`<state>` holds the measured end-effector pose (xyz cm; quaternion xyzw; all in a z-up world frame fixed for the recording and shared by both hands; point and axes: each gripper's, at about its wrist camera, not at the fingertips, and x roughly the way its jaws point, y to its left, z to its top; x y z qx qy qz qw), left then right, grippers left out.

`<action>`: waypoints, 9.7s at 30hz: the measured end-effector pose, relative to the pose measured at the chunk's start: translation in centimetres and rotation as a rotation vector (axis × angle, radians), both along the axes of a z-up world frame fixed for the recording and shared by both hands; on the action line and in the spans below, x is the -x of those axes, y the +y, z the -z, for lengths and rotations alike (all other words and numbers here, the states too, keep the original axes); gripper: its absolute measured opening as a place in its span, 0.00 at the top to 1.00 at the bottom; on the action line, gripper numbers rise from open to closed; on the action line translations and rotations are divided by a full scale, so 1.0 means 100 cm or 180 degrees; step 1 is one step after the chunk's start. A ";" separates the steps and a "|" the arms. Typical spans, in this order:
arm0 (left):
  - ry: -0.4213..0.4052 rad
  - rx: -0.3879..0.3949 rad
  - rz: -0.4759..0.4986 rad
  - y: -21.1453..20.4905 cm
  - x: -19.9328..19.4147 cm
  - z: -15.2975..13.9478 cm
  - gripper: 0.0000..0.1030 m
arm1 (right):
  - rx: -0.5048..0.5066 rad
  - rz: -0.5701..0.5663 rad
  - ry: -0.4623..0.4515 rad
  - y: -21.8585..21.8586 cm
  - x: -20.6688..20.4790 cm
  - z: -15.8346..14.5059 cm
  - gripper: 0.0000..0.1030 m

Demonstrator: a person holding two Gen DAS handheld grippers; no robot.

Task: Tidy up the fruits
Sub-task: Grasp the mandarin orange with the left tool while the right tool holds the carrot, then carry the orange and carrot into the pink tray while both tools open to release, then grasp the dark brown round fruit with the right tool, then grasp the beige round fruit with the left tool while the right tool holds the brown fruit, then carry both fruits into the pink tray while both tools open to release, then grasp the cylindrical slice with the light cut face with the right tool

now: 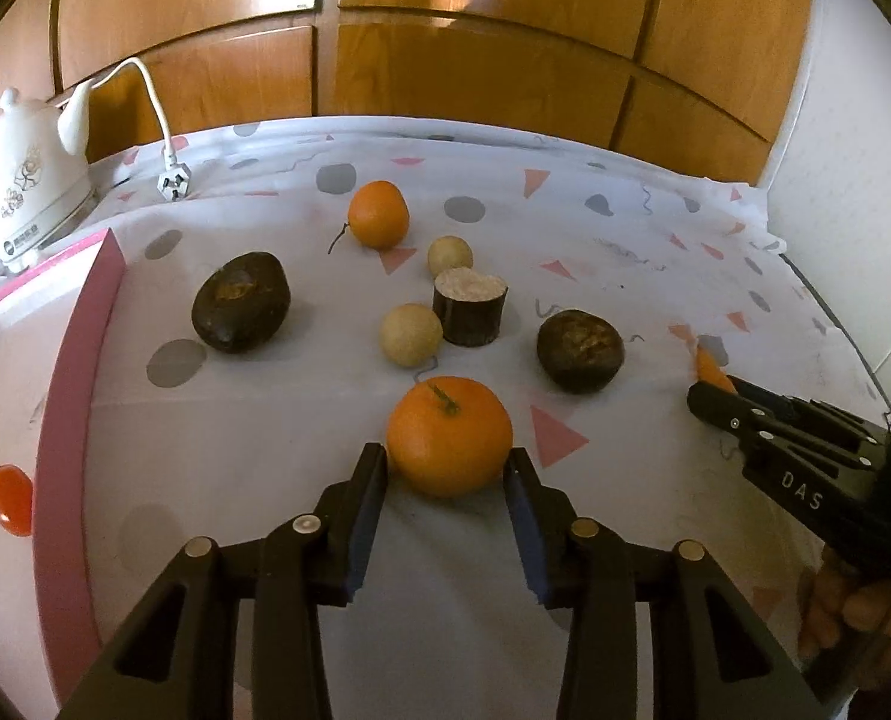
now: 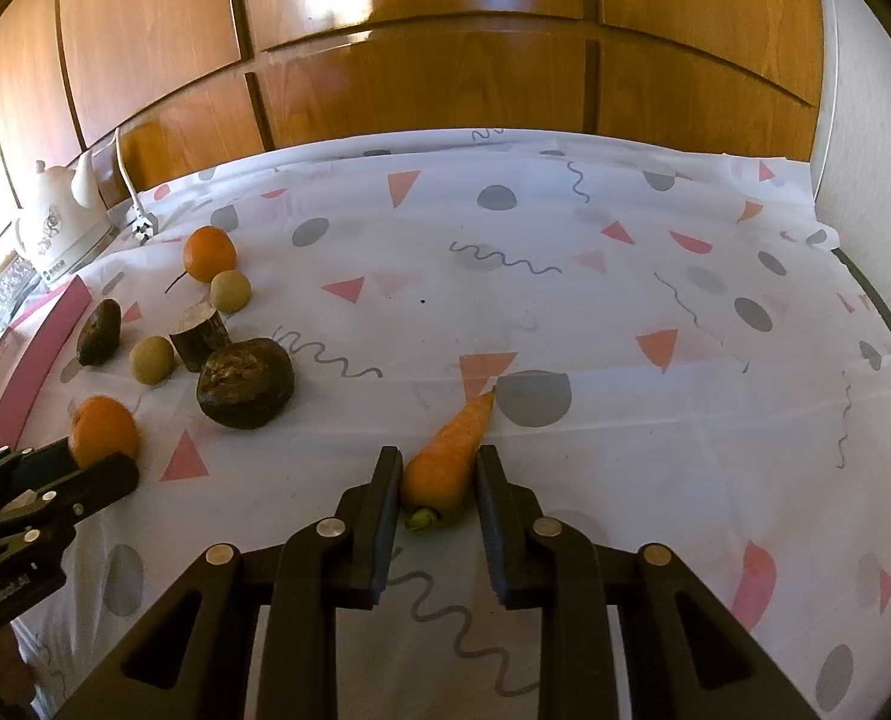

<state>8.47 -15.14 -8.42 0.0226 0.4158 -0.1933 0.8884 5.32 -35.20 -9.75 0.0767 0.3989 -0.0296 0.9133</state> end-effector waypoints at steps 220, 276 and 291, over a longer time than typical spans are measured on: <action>-0.0167 -0.0011 -0.1418 0.183 0.024 -0.056 0.76 | 0.0193 -0.0437 0.0002 0.071 -0.039 -0.024 0.57; -0.0406 0.0049 -0.1917 0.236 0.049 -0.072 0.51 | -0.0348 -0.2041 -0.0238 0.252 -0.009 -0.074 0.55; -0.0378 -0.0093 -0.1556 0.197 0.044 -0.071 0.51 | -0.0455 -0.1400 -0.0194 0.180 -0.021 -0.059 0.55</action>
